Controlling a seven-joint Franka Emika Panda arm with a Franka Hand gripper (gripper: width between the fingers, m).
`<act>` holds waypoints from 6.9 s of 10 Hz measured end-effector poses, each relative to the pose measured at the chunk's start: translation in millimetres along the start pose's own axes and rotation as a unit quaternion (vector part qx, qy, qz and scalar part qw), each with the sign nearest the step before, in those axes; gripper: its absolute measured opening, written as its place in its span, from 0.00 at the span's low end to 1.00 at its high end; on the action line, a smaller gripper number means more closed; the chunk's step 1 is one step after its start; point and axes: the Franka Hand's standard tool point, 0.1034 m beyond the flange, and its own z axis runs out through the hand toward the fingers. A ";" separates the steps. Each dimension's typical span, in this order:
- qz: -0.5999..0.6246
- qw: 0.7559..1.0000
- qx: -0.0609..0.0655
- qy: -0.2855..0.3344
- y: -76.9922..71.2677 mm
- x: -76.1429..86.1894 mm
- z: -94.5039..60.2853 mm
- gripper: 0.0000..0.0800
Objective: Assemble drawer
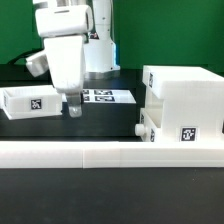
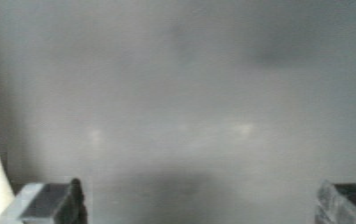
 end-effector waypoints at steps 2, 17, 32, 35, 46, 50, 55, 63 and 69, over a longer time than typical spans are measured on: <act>0.011 1.000 0.000 -0.011 -27.8 -17.2 -14.4 0.81; 0.478 0.878 -0.019 -0.015 -85.2 -46.1 -26.5 0.81; 0.515 0.856 -0.033 -0.018 -153.7 -53.4 28.1 0.81; 0.515 0.856 -0.033 -0.017 -153.4 -53.4 28.1 0.53; 0.500 0.865 -0.037 -0.009 -129.7 -9.4 26.7 0.05; 0.482 0.876 -0.019 -0.004 -85.4 10.0 10.1 0.05; 0.469 0.883 -0.013 -0.002 -59.0 12.9 -3.8 0.05; 0.151 0.988 0.000 -0.017 -36.6 8.0 -2.6 0.05; 0.024 0.999 0.014 -0.021 -12.5 18.7 -6.0 0.05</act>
Offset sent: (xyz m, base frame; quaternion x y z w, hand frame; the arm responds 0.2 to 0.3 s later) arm -0.0038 -0.0049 0.0065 0.0463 0.0122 -0.0670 0.9966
